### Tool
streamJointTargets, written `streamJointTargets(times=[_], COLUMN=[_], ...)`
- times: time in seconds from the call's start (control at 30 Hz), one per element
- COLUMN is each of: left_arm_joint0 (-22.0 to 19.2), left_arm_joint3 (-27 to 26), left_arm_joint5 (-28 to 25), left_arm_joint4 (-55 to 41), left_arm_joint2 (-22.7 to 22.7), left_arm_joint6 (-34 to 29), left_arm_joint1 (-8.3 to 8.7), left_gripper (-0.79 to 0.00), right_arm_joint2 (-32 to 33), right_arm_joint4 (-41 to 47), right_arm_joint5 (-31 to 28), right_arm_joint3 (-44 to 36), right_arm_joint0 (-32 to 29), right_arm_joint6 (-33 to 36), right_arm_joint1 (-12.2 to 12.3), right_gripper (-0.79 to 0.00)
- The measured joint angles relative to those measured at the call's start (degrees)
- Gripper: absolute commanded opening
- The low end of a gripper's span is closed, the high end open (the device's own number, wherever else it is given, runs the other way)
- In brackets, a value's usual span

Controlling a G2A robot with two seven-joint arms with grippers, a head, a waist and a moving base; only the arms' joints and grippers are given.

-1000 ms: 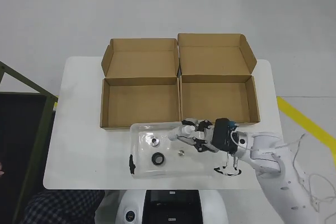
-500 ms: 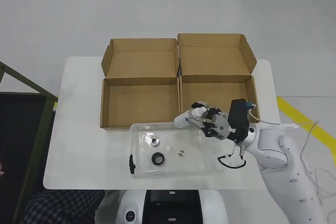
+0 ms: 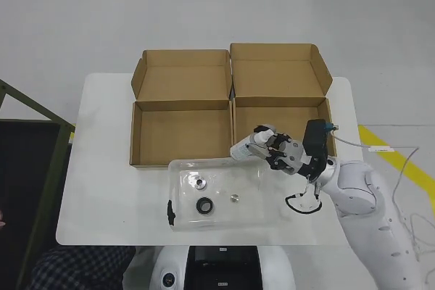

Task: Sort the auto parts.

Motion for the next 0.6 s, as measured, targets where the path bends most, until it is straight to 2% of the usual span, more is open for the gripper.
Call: streamJointTargets(times=[0.33,0.6], left_arm_joint0=[0.00,0.00], left_arm_joint3=[0.00,0.00], left_arm_joint5=[0.00,0.00], left_arm_joint4=[0.00,0.00], left_arm_joint2=[0.00,0.00], left_arm_joint6=[0.00,0.00], left_arm_joint1=[0.00,0.00], left_gripper=[0.000,0.000], right_arm_joint2=[-0.12,-1.65], right_arm_joint4=[-8.96,-14.58], right_arm_joint5=[6.67,11.11], right_arm_joint3=[-1.69,1.52], right_arm_joint0=[0.61,3.39], right_arm_joint6=[-1.33,-1.66], right_arm_joint1=[-0.06,-0.34], right_gripper=[-0.785,-0.785])
